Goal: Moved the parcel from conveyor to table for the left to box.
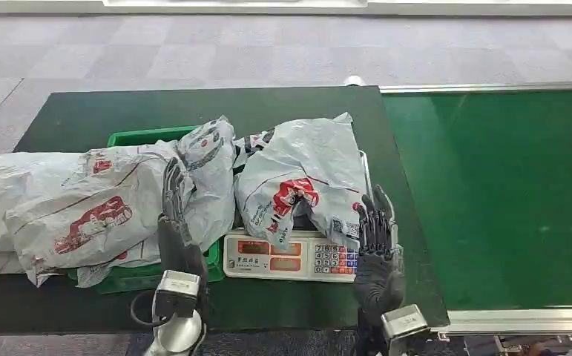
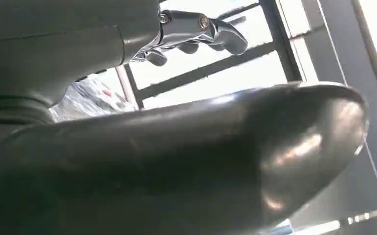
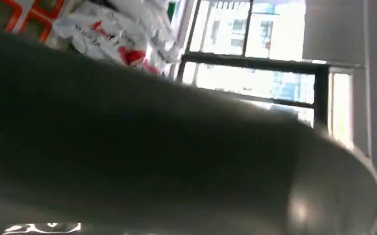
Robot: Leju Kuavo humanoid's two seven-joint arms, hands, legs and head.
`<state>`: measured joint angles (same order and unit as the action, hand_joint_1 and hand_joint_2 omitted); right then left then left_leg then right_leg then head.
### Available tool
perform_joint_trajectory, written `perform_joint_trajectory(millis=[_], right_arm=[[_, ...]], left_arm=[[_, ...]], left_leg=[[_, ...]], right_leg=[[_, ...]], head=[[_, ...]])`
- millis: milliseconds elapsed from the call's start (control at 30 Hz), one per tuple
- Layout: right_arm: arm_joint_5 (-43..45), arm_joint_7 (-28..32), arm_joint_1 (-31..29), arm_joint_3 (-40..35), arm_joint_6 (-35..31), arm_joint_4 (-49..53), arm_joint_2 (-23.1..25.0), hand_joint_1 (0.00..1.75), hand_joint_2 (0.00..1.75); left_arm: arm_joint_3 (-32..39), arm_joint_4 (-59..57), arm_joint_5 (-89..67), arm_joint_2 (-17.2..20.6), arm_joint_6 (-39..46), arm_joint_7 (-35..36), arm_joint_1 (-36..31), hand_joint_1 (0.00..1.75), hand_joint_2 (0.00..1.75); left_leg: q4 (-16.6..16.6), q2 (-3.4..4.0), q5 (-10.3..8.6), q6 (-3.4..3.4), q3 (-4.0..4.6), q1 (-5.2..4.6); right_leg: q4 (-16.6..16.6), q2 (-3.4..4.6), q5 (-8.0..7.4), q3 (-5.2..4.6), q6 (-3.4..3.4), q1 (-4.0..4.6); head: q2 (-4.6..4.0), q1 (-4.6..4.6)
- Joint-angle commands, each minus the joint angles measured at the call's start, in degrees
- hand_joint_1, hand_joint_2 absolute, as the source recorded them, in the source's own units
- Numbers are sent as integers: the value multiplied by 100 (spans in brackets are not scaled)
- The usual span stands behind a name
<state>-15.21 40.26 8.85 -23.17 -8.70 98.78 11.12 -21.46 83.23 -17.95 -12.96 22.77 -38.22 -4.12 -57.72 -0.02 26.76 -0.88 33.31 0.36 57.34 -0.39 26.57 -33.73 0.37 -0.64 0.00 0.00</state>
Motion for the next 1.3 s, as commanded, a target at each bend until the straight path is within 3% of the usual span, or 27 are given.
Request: perform_joint_trajectory(millis=[33,67,100,133,167,233,267,300,433,533,600,933,1267,1300], right_arm=[[166,-26,336,-644,-606,1809,-1094,0,175],[63,-26,374,-632,-1107,1967,-1178,0,175],[-96,-26,415,-634,-1461,2032,-1233,0,175],[-505,-26,599,-555,-2319,2093,-1247,0,175],[-955,-26,788,-464,-3130,2255,-1154,0,175],[-1389,-26,1108,95,-3130,2862,-472,0,175],[-1570,-26,1165,391,-3130,3079,-146,0,175],[-1611,-26,1143,656,-3130,3274,119,0,175],[-1361,-26,821,1121,-3130,3569,428,0,175],[-1340,-26,834,1118,-3130,3481,410,0,175],[-1313,-26,853,1081,-3130,3397,356,0,175],[-1313,-26,853,1081,-3130,3397,356,0,175],[-951,-26,751,782,-3130,2971,-37,0,175],[-943,-26,735,772,-3130,2921,-63,0,175]], left_arm=[[-368,-1599,-857,537,-1361,991,-1210,0,0],[-316,-1728,-1052,523,-1388,1086,-1269,0,175],[-316,-1804,-1120,538,-1452,1102,-1314,0,175],[-337,-2010,-1240,578,-1580,1116,-1442,0,175],[-385,-2212,-1396,591,-1600,1097,-1588,0,0],[-427,-2619,-1505,514,-1674,1113,-1878,0,0],[-448,-2764,-1534,483,-1689,1127,-1985,0,175],[-521,-2918,-1596,470,-1739,1165,-2109,0,175],[-1040,-4196,-1959,252,-2228,1388,-3086,0,175],[-1347,-4805,-2247,70,-2415,1564,-3662,0,175],[-1552,-5137,-2415,-27,-2504,1616,-4021,0,175],[-1552,-5137,-2415,-27,-2504,1616,-4021,0,175],[-2033,-6356,-2469,-400,-3188,1971,-4822,0,175],[-2031,-6365,-2440,-407,-3180,1948,-4830,10,175]], left_leg=[[10,-31,-10,3,-8,-3],[19,-30,-14,6,-17,0],[5,-16,-6,5,-7,-2],[4,-5,-4,3,-13,0],[9,4,-5,3,-21,-4],[9,-27,-10,2,-17,-1],[1,-21,-6,2,-11,-5],[4,-32,-8,2,-15,-4],[-6,-19,-6,-1,-6,-3],[-5,-40,-14,-2,-4,-3],[-3,-16,-12,1,-9,-1],[5,8,-8,0,-25,0],[3,13,-10,3,-22,-1],[0,15,-8,2,-21,1]], right_leg=[[-9,-30,-1,18,0,-2],[-23,-31,-6,32,0,1],[-6,-20,-2,21,1,-2],[-7,-9,-3,20,0,1],[-8,-5,-5,21,-3,-3],[-8,-34,0,26,-4,-1],[3,-28,3,17,-3,-4],[0,-39,5,25,-5,-3],[8,-24,-2,10,-6,2],[3,-41,-2,16,-3,4],[2,-20,-6,16,-3,3],[-5,7,-17,23,-4,0],[-5,15,-21,21,-1,2],[-4,17,-20,22,-1,3]], head=[[0,0],[-2,0],[-2,0],[-2,0],[-2,-2],[0,0],[0,0],[0,0],[-2,0],[0,0],[0,0],[-2,0],[0,0],[0,0]])
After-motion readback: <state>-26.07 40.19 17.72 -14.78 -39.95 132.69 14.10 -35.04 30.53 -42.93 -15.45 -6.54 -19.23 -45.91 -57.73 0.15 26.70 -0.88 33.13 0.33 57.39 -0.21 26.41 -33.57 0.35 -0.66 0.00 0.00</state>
